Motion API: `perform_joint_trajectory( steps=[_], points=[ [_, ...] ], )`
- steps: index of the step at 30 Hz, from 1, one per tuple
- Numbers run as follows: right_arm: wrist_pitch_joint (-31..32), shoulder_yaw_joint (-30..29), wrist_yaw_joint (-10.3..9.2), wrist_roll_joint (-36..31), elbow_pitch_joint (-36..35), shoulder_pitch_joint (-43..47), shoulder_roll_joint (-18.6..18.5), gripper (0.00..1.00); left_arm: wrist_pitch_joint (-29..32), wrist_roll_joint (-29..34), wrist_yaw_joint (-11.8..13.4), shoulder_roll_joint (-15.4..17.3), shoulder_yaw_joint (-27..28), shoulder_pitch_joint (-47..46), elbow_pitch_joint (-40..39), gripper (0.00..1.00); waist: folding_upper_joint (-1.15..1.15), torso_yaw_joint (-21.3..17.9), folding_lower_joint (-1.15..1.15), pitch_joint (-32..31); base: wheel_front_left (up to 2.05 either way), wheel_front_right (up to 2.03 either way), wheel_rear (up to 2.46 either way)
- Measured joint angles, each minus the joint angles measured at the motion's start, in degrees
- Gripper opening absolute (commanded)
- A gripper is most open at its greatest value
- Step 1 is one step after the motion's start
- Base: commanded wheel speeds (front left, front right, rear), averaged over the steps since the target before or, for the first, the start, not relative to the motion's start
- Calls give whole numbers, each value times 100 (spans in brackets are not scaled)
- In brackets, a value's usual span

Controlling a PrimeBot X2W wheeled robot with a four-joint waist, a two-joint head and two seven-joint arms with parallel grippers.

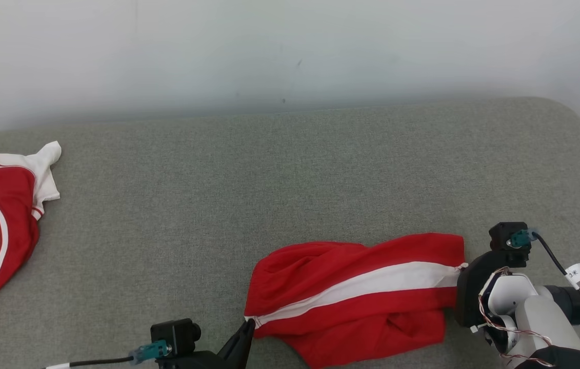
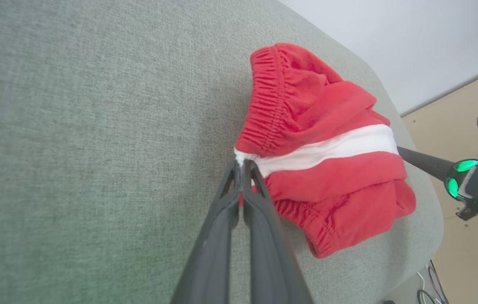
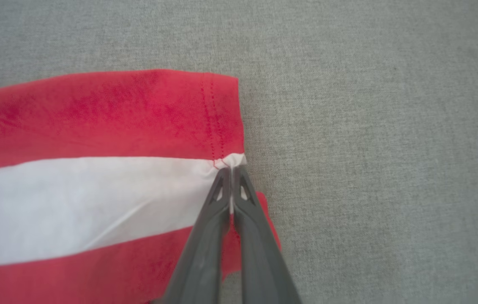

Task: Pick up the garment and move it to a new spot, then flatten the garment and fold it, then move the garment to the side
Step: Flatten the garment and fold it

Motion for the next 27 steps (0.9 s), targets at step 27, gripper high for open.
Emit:
perform_joint_trajectory(
  steps=[27],
  points=[
    [-564, 968, 0, 1540, -2018, -1466, -712, 0, 1012, -1136, -502, 102, 1103, -2711, -1102, 0, 0, -271, -1, 37, 0, 0, 0]
  ],
)
